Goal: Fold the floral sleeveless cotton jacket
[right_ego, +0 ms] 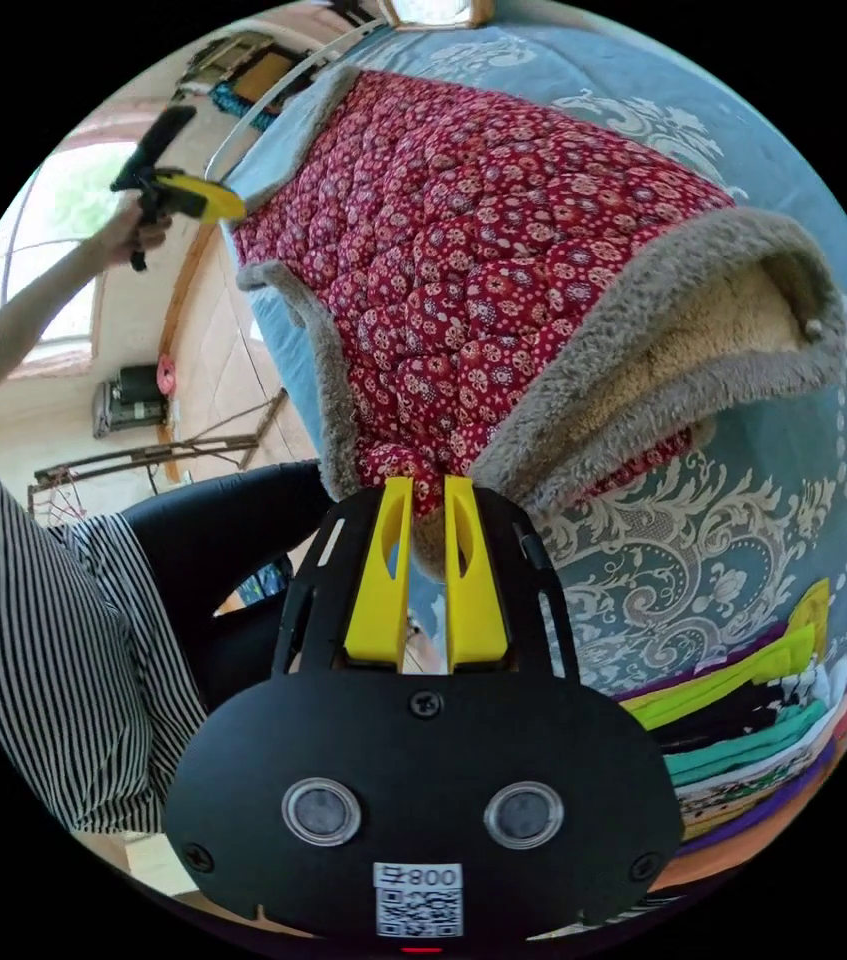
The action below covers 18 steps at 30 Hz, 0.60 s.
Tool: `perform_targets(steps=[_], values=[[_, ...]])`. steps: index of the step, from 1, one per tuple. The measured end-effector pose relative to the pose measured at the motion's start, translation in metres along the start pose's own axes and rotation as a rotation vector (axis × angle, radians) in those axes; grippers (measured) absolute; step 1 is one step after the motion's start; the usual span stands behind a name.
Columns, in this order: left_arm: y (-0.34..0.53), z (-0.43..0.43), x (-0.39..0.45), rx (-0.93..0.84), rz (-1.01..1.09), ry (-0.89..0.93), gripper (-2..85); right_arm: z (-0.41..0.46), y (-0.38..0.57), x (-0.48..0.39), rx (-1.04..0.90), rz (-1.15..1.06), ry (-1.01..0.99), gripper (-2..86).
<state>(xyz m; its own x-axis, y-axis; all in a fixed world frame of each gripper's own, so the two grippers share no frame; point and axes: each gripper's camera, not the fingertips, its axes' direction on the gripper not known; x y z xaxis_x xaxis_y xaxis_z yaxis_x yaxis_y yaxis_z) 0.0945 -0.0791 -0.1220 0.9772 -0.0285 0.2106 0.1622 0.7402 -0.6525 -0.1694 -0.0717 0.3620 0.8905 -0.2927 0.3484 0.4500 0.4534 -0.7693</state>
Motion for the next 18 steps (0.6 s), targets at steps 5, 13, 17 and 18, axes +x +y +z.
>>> perform_targets(steps=[5, 13, 17, 18], values=[[-0.003, 0.031, -0.01, -0.037, -0.08, -0.054, 0.9, -0.013, 0.027, 0.04, 0.079, 0.129, -0.153, 6.5], [-0.015, 0.034, 0.016, -0.077, -0.042, -0.171, 0.1, -0.037, 0.067, 0.105, 0.287, 0.32, -0.496, 6.8], [-0.014, 0.036, 0.02, -0.054, -0.071, -0.171, 0.1, -0.039, 0.094, 0.127, 0.256, 0.411, -0.515, 5.7], [-0.013, 0.035, 0.022, -0.042, -0.085, -0.163, 0.1, -0.041, 0.098, 0.131, 0.268, 0.428, -0.524, 5.2]])
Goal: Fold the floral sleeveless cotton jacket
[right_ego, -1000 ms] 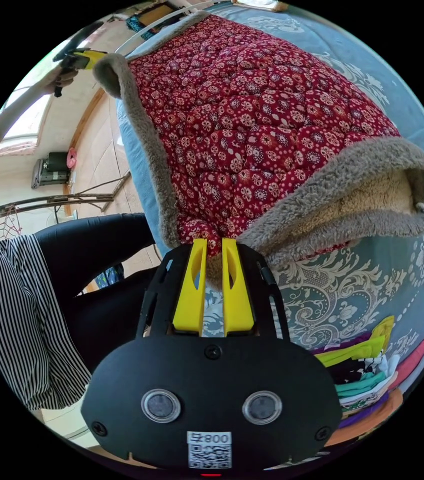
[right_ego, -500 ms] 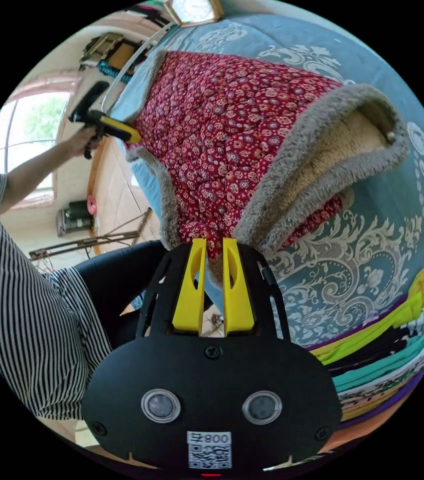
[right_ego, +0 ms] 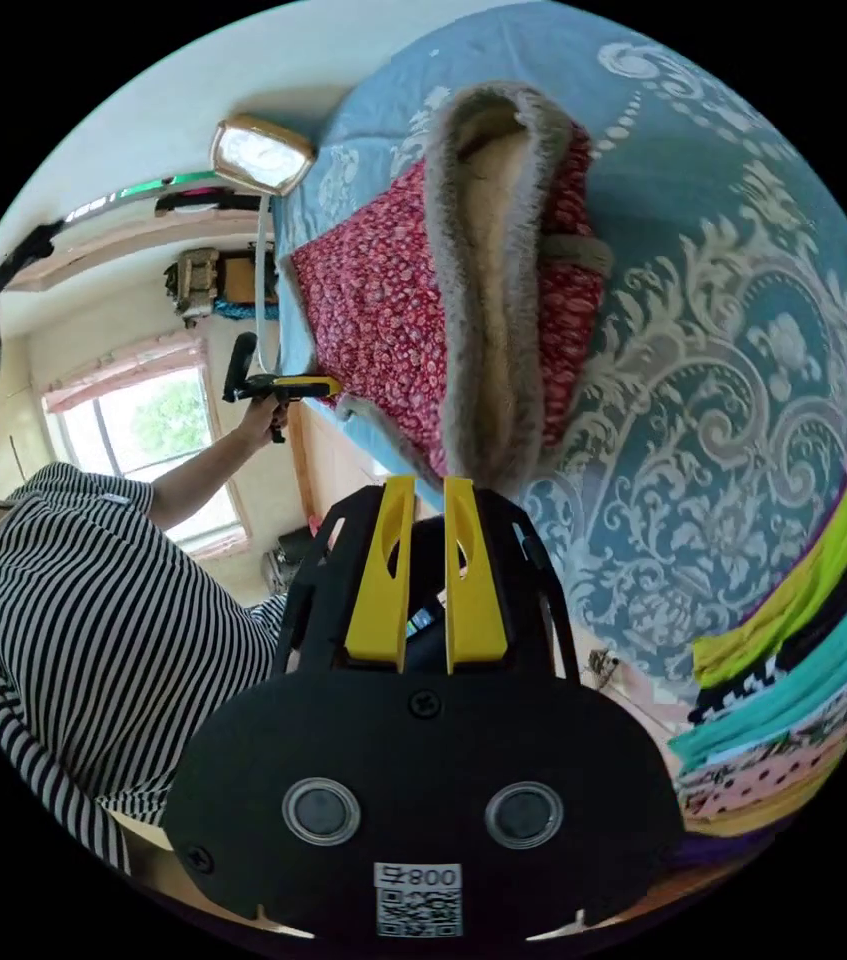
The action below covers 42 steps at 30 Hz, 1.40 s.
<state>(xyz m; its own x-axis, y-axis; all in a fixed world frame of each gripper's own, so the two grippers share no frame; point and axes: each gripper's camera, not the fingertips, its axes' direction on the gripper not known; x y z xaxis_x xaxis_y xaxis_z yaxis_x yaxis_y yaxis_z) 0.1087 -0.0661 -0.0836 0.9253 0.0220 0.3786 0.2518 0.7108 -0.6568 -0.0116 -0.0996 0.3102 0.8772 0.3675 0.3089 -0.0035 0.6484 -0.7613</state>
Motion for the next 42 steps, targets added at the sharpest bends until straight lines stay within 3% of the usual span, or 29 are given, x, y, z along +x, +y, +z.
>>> perform_targets(steps=[4, 6, 10, 14, 20, 24, 29, 33, 38, 40, 42], values=[[0.006, -0.019, 0.014, 0.112, -0.002, 0.009, 0.1, -0.005, -0.017, -0.012, 0.054, -0.073, -0.043, 2.5], [0.005, -0.039, 0.021, 0.241, 0.0, 0.06, 0.1, 0.01, -0.039, -0.025, 0.007, -0.141, 0.035, 1.6], [-0.011, -0.046, 0.021, 0.28, -0.033, -0.043, 0.1, 0.058, -0.079, -0.019, -0.108, -0.144, 0.35, 0.4], [-0.024, -0.031, 0.006, 0.225, -0.104, -0.018, 0.1, 0.061, -0.083, -0.013, -0.082, -0.082, 0.302, 0.2], [-0.006, -0.075, 0.03, 0.455, -0.075, 0.028, 0.1, 0.027, -0.089, -0.057, 0.033, -0.175, 0.258, 0.1], [-0.03, -0.101, 0.032, 0.563, -0.093, -0.123, 0.1, 0.024, -0.133, -0.095, 0.136, -0.313, 0.284, 0.1], [-0.066, -0.091, 0.003, 0.48, -0.228, -0.234, 0.1, 0.081, -0.217, -0.137, 0.079, -0.472, 0.464, 0.1], [-0.069, -0.081, -0.01, 0.479, -0.28, -0.153, 0.2, 0.127, -0.246, -0.127, -0.034, -0.452, 0.588, 0.1], [-0.05, -0.097, 0.021, 0.606, -0.151, -0.052, 0.3, 0.089, -0.23, -0.132, 0.062, -0.406, 0.419, 0.1], [-0.049, -0.094, 0.04, 0.633, -0.06, 0.025, 0.3, 0.071, -0.216, -0.134, 0.123, -0.396, 0.428, 0.1], [-0.061, -0.077, 0.061, 0.566, 0.013, -0.021, 0.2, 0.057, -0.207, -0.128, 0.187, -0.345, 0.477, 0.1]])
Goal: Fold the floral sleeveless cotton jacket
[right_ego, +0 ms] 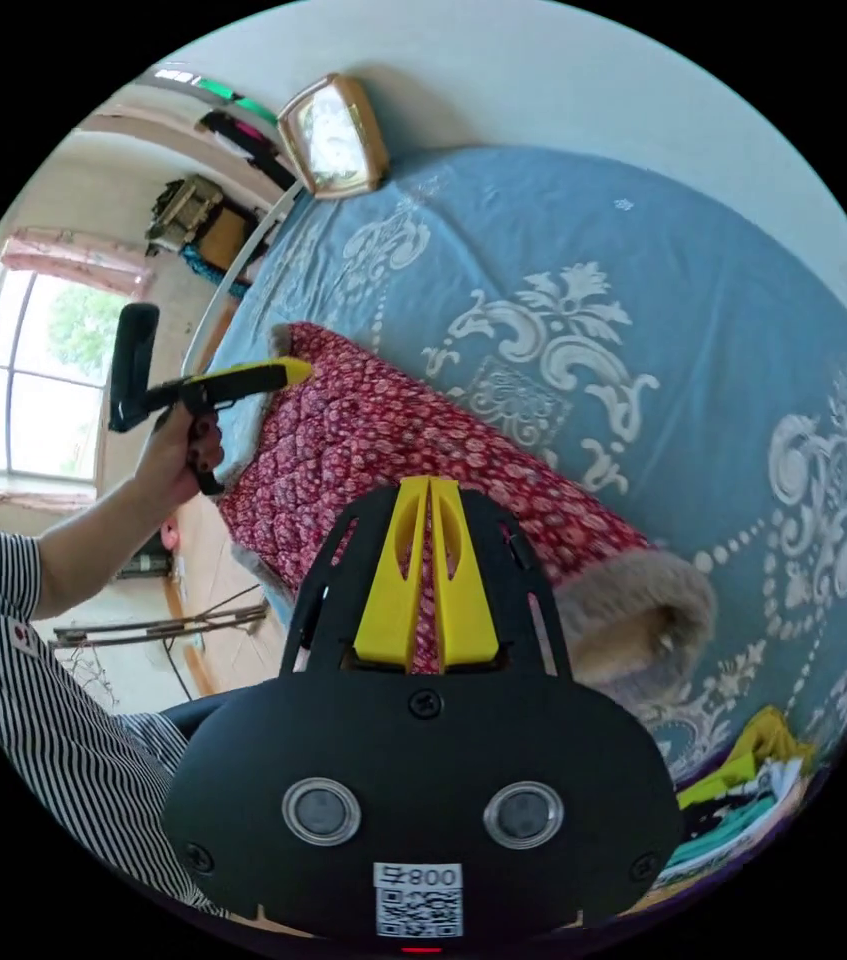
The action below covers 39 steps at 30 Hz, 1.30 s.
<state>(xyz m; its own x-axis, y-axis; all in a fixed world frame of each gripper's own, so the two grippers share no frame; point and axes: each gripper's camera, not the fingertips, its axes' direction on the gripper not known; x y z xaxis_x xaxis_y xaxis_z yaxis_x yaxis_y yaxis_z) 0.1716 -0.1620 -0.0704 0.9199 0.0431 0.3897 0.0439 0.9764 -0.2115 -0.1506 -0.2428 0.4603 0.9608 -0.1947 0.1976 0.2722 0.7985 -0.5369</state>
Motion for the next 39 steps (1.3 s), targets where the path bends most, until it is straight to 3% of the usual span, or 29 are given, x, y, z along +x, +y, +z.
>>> perform_targets(steps=[3, 6, 12, 15, 17, 20, 24, 28, 32, 39], values=[[-0.002, 0.045, 0.002, -0.164, 0.019, -0.1, 0.2, 0.011, 0.011, 0.024, -0.031, 0.104, 0.106, 0.1], [-0.002, 0.047, -0.007, -0.148, 0.012, -0.055, 0.1, 0.037, 0.011, 0.04, -0.074, 0.169, 0.03, 0.1], [0.008, 0.01, 0.009, -0.045, 0.08, 0.049, 0.1, 0.008, 0.012, 0.013, 0.009, 0.128, 0.039, 0.1], [0.016, 0.03, 0.017, -0.121, 0.109, 0.015, 0.1, 0.009, 0.021, -0.005, -0.001, 0.094, 0.073, 0.1], [0.021, 0.056, 0.015, -0.199, 0.125, -0.029, 0.1, 0.045, 0.024, -0.008, -0.127, 0.077, 0.099, 0.1], [0.021, 0.054, 0.003, -0.181, 0.055, 0.034, 0.1, 0.048, 0.02, -0.008, -0.123, 0.111, 0.061, 0.1], [0.037, 0.018, 0.006, -0.071, 0.083, -0.041, 0.1, 0.02, 0.031, -0.036, -0.02, 0.063, 0.049, 0.1], [0.056, 0.028, -0.016, -0.143, 0.0, -0.12, 0.2, 0.06, 0.052, -0.063, -0.168, 0.007, 0.063, 0.1], [0.063, 0.033, -0.041, -0.14, -0.088, 0.017, 0.5, 0.081, 0.049, -0.064, -0.2, 0.017, 0.057, 0.1], [0.119, -0.041, -0.088, 0.085, -0.27, 0.041, 5.2, 0.058, 0.058, -0.079, -0.19, -0.002, 0.035, 0.1]])
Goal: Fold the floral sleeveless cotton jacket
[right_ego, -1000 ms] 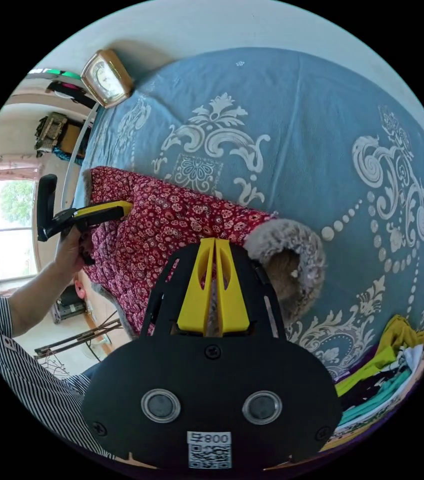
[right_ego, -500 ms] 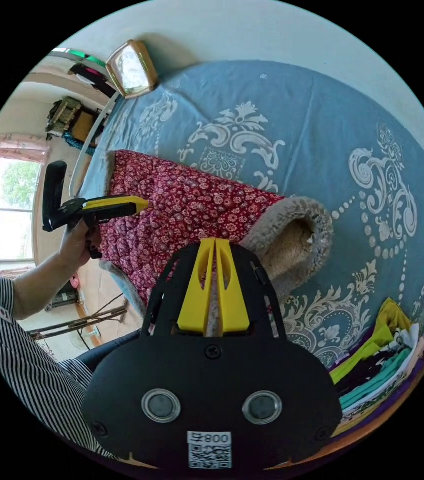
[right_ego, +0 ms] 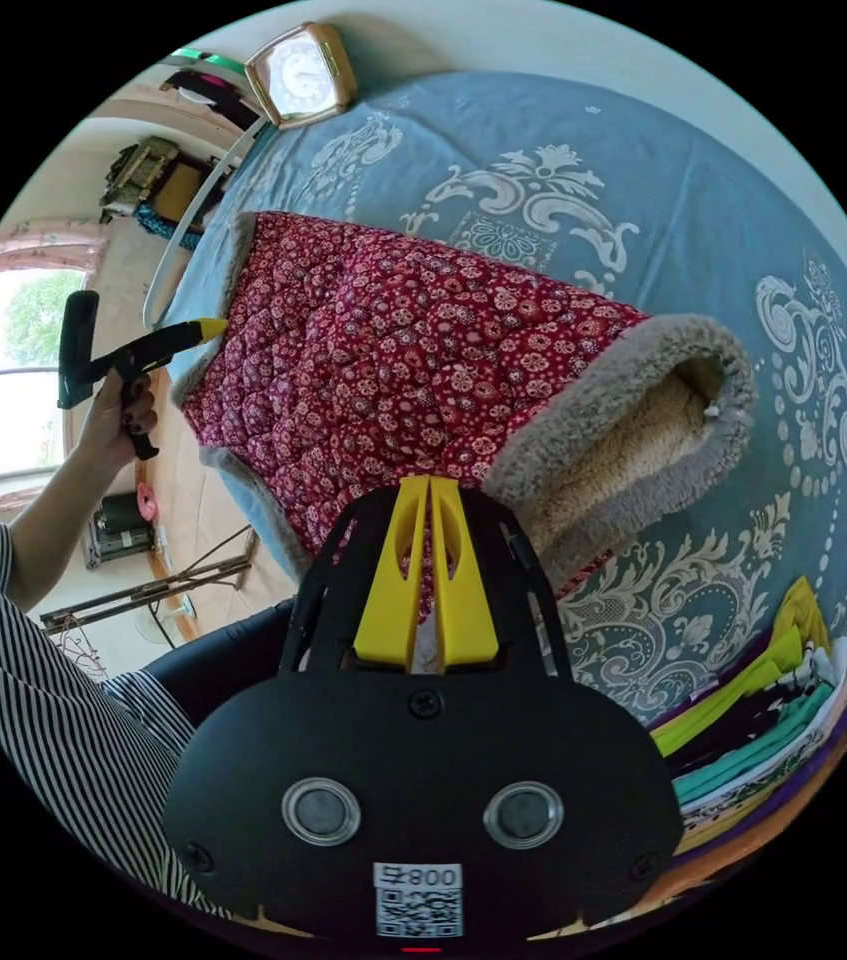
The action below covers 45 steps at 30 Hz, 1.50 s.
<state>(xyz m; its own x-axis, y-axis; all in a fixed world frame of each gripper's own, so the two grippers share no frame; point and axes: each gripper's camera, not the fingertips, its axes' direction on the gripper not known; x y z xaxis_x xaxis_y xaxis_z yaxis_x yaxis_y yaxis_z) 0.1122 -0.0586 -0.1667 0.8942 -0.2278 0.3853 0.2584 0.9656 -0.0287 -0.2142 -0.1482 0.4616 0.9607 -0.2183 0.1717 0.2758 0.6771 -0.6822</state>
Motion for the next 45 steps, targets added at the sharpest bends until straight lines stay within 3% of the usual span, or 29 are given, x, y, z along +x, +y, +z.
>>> perform_targets(steps=[5, 10, 20, 27, 34, 40, 45], values=[[0.016, -0.014, -0.066, -0.033, -0.171, -0.028, 11.4, -0.004, -0.007, -0.038, 0.021, -0.105, -0.073, 0.1], [0.01, 0.006, -0.099, -0.085, -0.21, 0.066, 14.0, 0.018, -0.033, -0.078, 0.0, -0.253, -0.111, 0.2], [0.02, 0.029, -0.102, -0.081, -0.249, 0.289, 6.9, 0.09, -0.048, -0.099, -0.158, -0.308, -0.078, 0.1], [0.025, 0.012, -0.035, -0.009, -0.133, 0.469, 3.8, 0.057, -0.029, -0.065, -0.111, -0.204, -0.197, 0.3], [0.019, 0.019, 0.04, -0.047, -0.049, 0.557, 2.2, -0.017, -0.001, -0.011, 0.139, -0.088, -0.633, 3.2], [0.001, 0.042, 0.13, -0.136, 0.08, 0.634, 1.8, -0.032, 0.024, 0.024, 0.137, -0.064, -0.793, 6.1], [-0.018, 0.076, 0.238, -0.311, 0.309, 0.676, 1.7, -0.064, 0.088, 0.08, 0.211, 0.042, -0.834, 6.2]])
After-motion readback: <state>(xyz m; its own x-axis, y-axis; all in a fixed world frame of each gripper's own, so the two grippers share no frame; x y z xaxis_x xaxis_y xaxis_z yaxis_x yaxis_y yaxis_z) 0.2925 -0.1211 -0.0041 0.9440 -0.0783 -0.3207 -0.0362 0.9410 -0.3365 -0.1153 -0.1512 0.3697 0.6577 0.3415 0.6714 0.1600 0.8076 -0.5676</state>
